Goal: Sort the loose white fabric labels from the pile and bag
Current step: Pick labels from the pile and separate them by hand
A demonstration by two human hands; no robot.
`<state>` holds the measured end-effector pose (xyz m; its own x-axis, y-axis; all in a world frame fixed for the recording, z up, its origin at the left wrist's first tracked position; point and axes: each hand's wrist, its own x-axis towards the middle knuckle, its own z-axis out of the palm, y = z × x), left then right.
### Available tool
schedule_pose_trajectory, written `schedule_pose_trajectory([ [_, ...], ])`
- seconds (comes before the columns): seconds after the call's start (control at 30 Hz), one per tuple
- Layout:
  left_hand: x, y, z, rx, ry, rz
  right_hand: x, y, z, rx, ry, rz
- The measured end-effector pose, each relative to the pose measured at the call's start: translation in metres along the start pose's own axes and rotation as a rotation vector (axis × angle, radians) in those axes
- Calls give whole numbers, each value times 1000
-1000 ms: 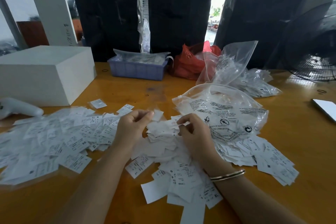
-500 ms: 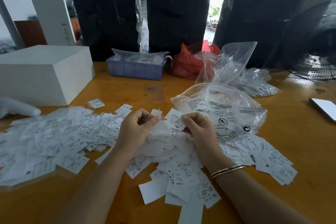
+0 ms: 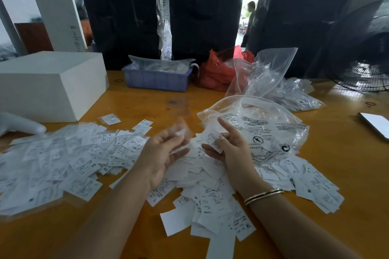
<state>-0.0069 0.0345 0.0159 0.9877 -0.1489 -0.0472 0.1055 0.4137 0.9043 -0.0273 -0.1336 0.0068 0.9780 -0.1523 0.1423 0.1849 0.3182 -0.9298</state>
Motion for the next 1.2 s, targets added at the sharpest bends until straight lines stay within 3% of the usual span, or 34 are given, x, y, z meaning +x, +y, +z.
schedule_pose_trajectory([
  [0.23, -3, 1, 1, 164, 57, 43, 0, 1, 0, -16, 19, 51],
  [0.37, -3, -2, 1, 381, 80, 108, -1, 0, 2, -123, 87, -54],
  [0.57, -1, -7, 3, 582, 46, 193, -2, -1, 1, 3, 106, -143],
  [0.93, -3, -6, 6, 598, -9, 225, -4, -4, 3, -24, 40, -204],
  [1.2, -2, -5, 4, 602, 8, 241, -6, -1, 1, -223, -30, -201],
])
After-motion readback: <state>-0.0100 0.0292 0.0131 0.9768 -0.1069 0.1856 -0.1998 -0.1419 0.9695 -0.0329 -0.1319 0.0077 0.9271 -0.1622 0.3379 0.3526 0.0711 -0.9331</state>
